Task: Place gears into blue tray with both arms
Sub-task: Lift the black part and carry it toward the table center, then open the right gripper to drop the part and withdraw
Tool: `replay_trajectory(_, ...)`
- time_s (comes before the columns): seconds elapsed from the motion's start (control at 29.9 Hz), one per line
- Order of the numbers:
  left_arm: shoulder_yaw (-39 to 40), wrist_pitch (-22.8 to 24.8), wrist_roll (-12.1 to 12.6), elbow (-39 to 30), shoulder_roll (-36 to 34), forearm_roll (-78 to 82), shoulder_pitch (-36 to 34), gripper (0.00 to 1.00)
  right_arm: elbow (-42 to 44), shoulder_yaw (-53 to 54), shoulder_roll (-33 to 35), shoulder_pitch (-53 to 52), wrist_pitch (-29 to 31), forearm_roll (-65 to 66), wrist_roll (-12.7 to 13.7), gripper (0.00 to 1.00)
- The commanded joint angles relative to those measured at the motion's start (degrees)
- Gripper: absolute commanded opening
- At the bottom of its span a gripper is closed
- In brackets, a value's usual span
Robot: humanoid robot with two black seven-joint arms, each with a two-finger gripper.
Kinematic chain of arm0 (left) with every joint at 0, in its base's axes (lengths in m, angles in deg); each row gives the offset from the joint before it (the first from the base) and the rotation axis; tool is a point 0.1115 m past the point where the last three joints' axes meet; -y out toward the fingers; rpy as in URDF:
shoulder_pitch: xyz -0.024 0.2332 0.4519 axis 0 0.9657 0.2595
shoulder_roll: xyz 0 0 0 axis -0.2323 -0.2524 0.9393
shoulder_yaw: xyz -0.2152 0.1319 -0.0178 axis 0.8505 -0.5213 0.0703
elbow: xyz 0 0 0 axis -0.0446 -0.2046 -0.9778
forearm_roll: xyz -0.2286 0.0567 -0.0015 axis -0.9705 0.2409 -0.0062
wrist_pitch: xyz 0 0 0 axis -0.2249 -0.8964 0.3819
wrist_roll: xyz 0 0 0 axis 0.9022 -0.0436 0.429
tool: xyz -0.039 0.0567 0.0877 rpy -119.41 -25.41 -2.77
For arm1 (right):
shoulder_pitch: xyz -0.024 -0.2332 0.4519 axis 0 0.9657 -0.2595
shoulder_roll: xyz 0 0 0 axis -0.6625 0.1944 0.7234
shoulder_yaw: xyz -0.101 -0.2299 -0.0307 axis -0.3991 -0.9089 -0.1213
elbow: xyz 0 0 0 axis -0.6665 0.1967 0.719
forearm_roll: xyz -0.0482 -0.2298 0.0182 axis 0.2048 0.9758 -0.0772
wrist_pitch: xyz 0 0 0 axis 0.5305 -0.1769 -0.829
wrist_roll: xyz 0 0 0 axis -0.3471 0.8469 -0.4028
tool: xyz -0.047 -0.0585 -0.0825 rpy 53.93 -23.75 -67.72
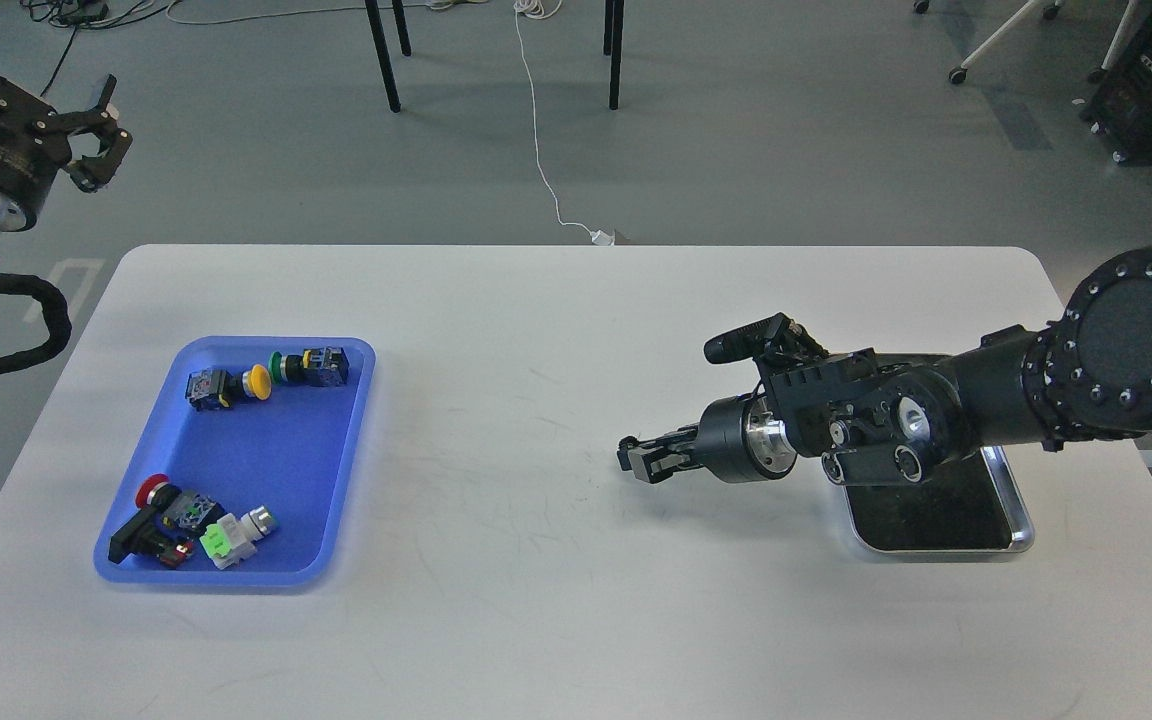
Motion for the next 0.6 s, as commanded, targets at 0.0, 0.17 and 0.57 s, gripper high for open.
replay_trajectory(0.0,0.0,0.0,0.1,0.0,-0.2,0.0,-0.1,0.98,-0.1,1.4,0.0,-0.1,0.1,-0.1,0.0,0.65)
replay_trajectory(0.17,0.0,0.0,0.1,0.0,-0.7,0.0,0.0,0.98,0.0,3.4,0.0,-1.2,0.1,-0.1,0.0,0.86)
replay_trajectory(0.57,-7.4,-0.3,0.4,-2.6,-0.6,0.3,-2.3,0.98,-0.3,24.7,22.8,-1.4,1.2,-0.2,0.0,0.95)
